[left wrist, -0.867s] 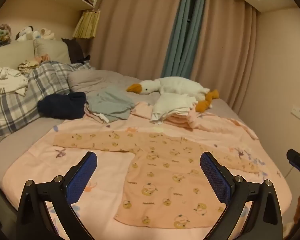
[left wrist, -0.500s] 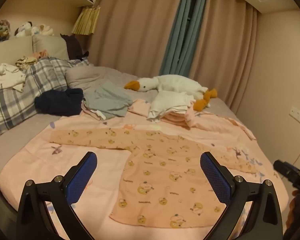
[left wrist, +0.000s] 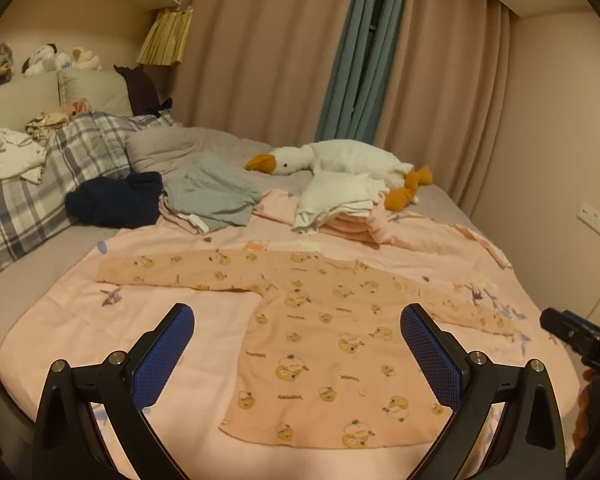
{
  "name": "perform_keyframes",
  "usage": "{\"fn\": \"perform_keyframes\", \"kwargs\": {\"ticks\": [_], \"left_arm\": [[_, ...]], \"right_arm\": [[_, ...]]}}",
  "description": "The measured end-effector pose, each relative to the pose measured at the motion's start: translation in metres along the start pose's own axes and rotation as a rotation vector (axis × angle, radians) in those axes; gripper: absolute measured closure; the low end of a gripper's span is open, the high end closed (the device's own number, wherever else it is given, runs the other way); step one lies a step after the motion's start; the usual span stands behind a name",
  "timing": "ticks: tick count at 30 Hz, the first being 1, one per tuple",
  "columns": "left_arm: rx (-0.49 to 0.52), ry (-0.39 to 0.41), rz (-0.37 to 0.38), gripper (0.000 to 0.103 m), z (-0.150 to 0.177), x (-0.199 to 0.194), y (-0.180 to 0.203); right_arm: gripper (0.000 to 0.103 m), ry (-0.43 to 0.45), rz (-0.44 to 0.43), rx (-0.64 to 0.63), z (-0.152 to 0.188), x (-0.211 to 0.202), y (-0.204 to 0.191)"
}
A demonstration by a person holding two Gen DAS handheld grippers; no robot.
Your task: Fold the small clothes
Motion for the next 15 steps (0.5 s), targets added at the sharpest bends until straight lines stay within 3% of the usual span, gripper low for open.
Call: {"fn": "perform_keyframes", "kwargs": {"ticks": [8, 15], "left_arm": [[-0.02, 0.037, -0.041, 0.001, -0.0081, 0.0029, -0.0021], [0.004, 0.007, -0.002, 0.001, -0.0033, 0.006, 0.0045]], "right_arm": [[0.0, -0.019, 0.007, -0.02, 0.0049, 0.0019, 0.0015], [0.0, -0.008, 0.026, 0.002, 0.0024, 0.001, 0.008]]}}
Point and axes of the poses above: each gripper's, at about its wrist camera, not at the fingertips, and x roughly the way its jaws point, y to its right, z to its underside, the point moved 8 cm from there along x, roughly the way its jaws point, and after that the axes turned 3 degrees about z, right-handed, at the moved point
